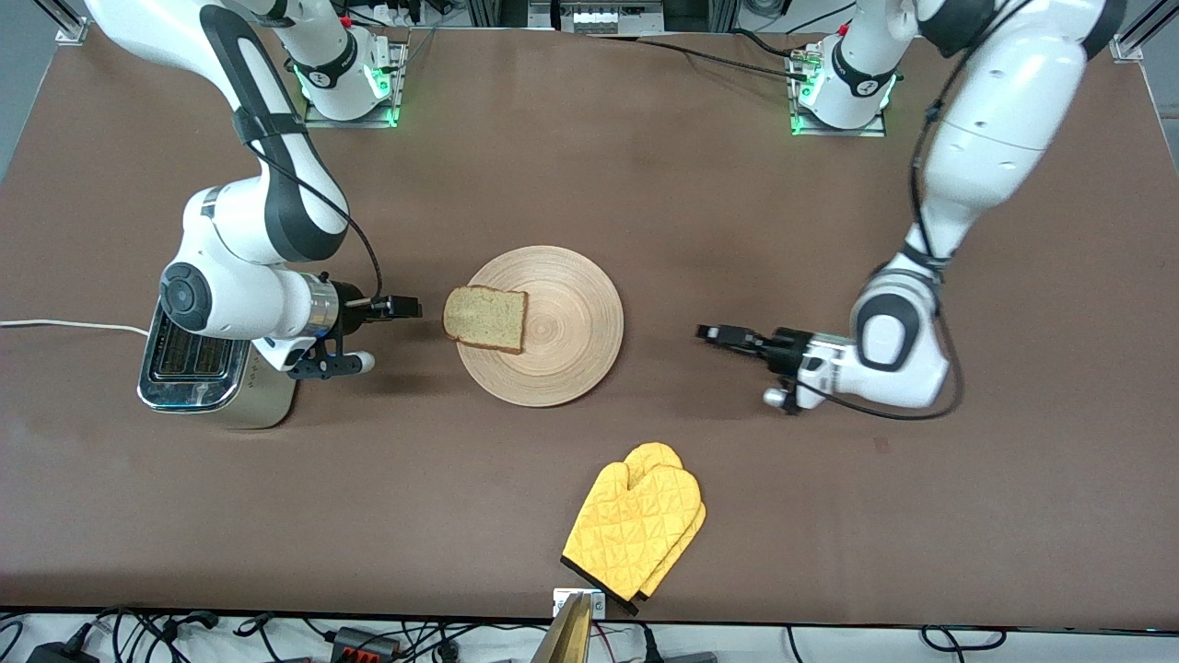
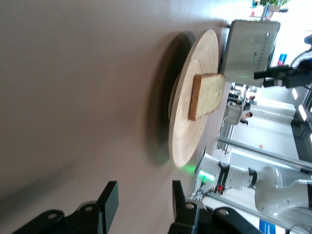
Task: Move plate and put bread in toaster
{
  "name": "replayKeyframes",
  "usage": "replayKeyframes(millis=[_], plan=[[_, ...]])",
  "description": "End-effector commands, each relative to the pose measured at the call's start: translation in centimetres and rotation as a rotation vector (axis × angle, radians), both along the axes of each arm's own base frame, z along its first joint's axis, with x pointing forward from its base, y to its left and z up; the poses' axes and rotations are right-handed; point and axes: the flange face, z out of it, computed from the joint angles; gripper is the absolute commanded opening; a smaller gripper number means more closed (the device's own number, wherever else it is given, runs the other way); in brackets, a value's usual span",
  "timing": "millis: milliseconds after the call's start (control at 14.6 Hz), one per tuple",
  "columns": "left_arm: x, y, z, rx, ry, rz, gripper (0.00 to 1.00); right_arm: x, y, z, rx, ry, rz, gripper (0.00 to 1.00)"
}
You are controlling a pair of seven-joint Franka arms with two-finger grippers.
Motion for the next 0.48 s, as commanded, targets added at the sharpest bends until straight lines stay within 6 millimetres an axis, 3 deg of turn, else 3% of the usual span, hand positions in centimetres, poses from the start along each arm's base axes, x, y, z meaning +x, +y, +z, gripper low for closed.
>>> replayKeyframes(millis=[0, 137, 412], plan=[[1.9, 3.9, 4.9, 0.07, 0.033, -0.109, 0.52, -0.5, 1.0, -1.9, 0.048, 0.014, -0.034, 1.0], [2.6, 7.2, 8.2, 0.154, 0.072, -0.16, 0.52, -0.7, 1.3, -3.9, 0.096, 0.064, -0.083, 1.0], [1.9, 9.9, 16.9, 0.399, 0.058, -0.245, 0.53, -1.3, 2.1, -6.8, 0.118, 0.111, -0.087, 1.0]])
